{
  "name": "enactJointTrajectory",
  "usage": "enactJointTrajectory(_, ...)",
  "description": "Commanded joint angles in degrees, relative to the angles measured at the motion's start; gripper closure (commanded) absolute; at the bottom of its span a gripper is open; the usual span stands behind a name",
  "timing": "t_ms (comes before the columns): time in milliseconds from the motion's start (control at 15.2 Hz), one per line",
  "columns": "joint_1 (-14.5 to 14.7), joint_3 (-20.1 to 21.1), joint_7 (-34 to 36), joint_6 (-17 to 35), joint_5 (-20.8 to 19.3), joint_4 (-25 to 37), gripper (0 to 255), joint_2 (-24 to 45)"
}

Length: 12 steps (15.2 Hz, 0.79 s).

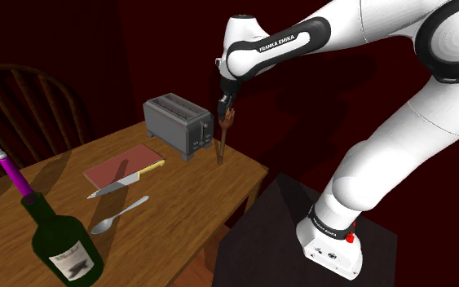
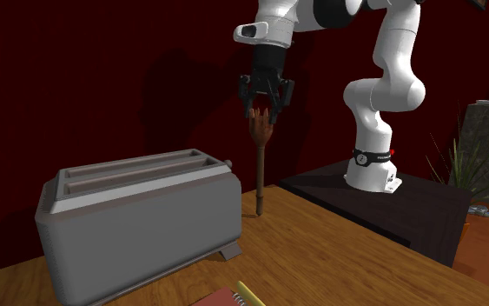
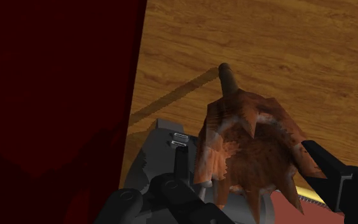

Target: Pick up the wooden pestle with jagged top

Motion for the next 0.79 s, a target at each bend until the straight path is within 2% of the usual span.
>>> enactJointTrajectory(0, -0.03, -0.03, -0.01, -0.01, -0.05, -0.06, 255, 0.09)
enactJointTrajectory(198, -0.03, -0.01, 0.02, 0.05, -0.05, 0.05, 255, 0.25)
enactJointTrajectory(726, 0.07, 0.03, -0.54, -6.31, 0.32, 4.41, 255, -1.76)
